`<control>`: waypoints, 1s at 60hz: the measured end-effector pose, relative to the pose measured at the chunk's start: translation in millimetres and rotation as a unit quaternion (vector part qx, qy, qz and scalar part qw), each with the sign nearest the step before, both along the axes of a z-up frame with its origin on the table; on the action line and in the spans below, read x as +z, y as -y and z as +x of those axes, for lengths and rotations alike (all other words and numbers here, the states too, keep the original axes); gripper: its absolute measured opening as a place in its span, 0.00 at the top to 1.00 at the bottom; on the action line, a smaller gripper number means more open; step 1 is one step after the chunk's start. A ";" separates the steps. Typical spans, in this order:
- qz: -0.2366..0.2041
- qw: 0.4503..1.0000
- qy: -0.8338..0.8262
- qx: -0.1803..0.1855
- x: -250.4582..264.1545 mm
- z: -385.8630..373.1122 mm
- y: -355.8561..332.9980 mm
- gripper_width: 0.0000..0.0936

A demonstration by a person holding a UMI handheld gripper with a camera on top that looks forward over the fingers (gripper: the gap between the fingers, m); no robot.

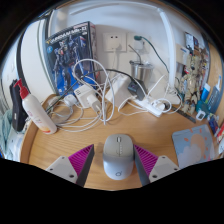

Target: Arrange mouse

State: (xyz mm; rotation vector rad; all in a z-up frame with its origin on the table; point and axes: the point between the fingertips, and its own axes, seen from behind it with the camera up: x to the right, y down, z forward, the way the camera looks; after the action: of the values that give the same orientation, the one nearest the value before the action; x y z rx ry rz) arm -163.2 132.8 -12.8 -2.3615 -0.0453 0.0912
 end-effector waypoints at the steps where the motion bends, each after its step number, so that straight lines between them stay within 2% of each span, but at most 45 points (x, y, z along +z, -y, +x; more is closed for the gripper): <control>1: 0.000 1.000 0.002 0.001 -0.3 -0.5 -0.8 0.18; 7: 0.002 1.000 0.009 0.010 -0.5 -2.8 -4.5 0.22; 13: 0.004 1.000 0.019 0.013 -1.3 -1.3 -7.1 0.31; 19: 0.010 1.000 0.020 0.004 -2.3 2.0 -10.0 0.44; 25: 0.005 1.000 0.016 0.005 -1.5 3.8 -10.0 0.48; 26: 0.007 1.000 0.016 0.004 -1.2 4.6 -10.6 0.52; 32: 0.007 1.000 0.026 0.007 -2.7 5.6 -10.2 0.58; 33: 0.007 0.999 0.029 0.010 -2.9 5.6 -10.5 0.57; 35: 0.005 0.999 0.030 0.012 -3.2 5.1 -10.2 0.63; 38: 0.002 1.000 0.025 0.014 -2.7 4.8 -10.0 0.64; 39: 0.004 1.000 0.023 0.016 -1.7 4.3 -10.7 0.68; 43: -0.005 1.000 0.022 0.016 0.0 9.9 -7.5 0.68; 48: 0.012 0.999 0.034 0.031 38.2 22.7 -2.1 0.67; 55: 0.084 0.994 0.053 0.046 143.8 57.8 4.0 0.68; 60: 0.134 0.988 0.066 0.033 215.9 102.2 6.3 0.68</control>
State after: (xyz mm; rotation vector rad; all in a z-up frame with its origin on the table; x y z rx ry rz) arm -61.0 126.5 203.1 -2.0932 -0.1888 -0.0382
